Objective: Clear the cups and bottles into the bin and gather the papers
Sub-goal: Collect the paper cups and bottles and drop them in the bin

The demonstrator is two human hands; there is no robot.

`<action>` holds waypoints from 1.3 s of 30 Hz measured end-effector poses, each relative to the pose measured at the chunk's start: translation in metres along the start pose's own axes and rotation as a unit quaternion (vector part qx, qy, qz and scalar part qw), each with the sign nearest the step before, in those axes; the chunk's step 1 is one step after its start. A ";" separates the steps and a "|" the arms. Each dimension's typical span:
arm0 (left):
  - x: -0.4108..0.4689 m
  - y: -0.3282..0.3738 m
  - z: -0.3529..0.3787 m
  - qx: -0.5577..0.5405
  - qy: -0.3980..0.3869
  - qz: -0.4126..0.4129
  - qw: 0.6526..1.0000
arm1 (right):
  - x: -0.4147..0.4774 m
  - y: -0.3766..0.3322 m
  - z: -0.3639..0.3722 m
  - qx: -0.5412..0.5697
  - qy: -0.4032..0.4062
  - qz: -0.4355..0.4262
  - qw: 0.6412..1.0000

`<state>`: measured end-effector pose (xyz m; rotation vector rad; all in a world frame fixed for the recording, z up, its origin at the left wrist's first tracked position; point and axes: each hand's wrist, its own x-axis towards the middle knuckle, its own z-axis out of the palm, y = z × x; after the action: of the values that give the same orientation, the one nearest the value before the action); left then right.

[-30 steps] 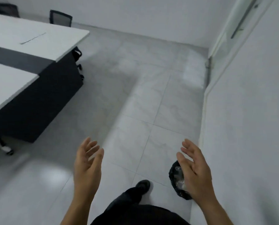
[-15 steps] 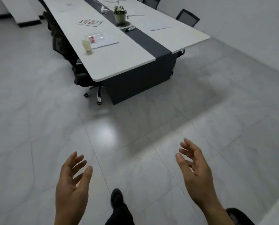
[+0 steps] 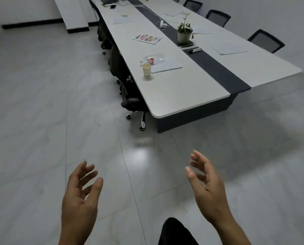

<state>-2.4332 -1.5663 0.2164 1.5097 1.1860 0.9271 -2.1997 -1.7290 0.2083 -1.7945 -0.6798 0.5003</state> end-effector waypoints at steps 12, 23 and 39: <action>0.287 -0.013 0.096 0.052 -0.028 -0.051 0.997 | 0.303 0.019 0.126 0.051 -0.006 0.043 0.998; 0.541 0.027 0.181 0.036 -0.059 -0.018 0.997 | 0.560 -0.040 0.181 -0.010 -0.002 0.025 1.000; 0.949 -0.023 0.379 0.109 -0.390 -0.018 0.914 | 0.814 0.000 0.313 -0.076 0.115 0.268 0.954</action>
<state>-1.8576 -0.7294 0.1027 1.7799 0.7256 0.1053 -1.7907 -0.9654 0.1055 -2.1462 -0.0590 0.5931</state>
